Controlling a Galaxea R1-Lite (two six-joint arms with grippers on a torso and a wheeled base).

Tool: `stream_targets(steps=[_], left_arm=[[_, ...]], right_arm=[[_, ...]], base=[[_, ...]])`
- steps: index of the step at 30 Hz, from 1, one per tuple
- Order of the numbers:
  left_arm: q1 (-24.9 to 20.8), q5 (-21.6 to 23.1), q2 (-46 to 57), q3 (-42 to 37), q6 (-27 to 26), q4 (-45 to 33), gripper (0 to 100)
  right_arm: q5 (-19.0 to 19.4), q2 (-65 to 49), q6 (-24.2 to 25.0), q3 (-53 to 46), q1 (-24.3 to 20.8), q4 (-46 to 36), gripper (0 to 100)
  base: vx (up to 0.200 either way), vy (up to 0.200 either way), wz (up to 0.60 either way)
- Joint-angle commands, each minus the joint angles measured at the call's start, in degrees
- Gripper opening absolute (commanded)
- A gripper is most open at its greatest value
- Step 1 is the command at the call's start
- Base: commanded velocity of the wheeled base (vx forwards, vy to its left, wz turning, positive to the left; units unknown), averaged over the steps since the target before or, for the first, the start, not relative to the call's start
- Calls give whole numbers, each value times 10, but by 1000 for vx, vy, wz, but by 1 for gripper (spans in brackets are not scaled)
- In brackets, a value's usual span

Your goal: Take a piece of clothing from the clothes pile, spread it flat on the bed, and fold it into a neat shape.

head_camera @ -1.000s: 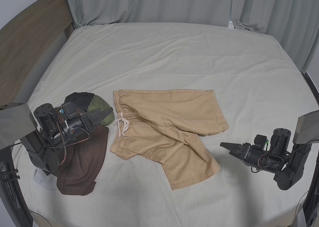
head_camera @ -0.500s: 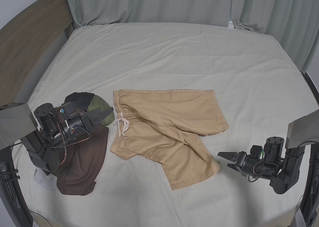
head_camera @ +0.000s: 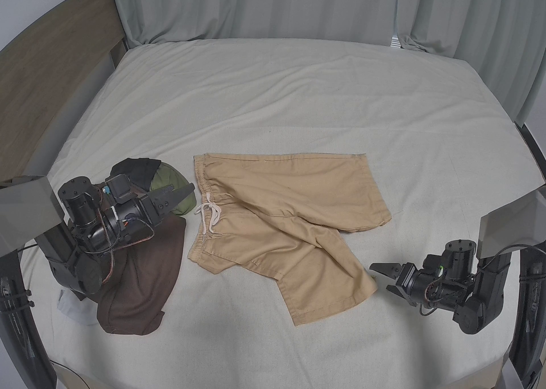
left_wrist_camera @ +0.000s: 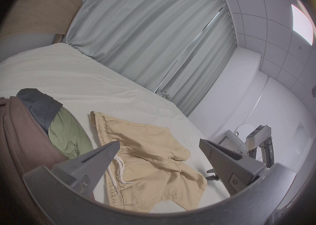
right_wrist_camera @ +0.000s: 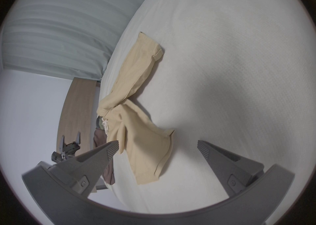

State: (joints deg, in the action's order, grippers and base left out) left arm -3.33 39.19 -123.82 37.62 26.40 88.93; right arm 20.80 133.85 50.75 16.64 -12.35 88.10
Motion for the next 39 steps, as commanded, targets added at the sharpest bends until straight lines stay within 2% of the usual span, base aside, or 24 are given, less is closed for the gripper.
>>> stream_targets(steps=[1,7,20,25,39], left_arm=[[0,1,1,0,0,0,100],[0,1,0,0,0,0,100],[0,0,-1,1,0,0,100],[0,0,0,1,0,0,100],[0,0,0,1,-1,1,100]], right_arm=[[-22,26,1,19,-16,1,100],[-25,26,28,30,-23,0,100],[-27,20,40,32,-25,-10,100],[-44,19,72,41,-30,-15,100],[-48,9,76,39,-44,-4,100]], base=[[0,0,0],[0,0,0],[0,0,0],[0,0,0],[0,0,0]])
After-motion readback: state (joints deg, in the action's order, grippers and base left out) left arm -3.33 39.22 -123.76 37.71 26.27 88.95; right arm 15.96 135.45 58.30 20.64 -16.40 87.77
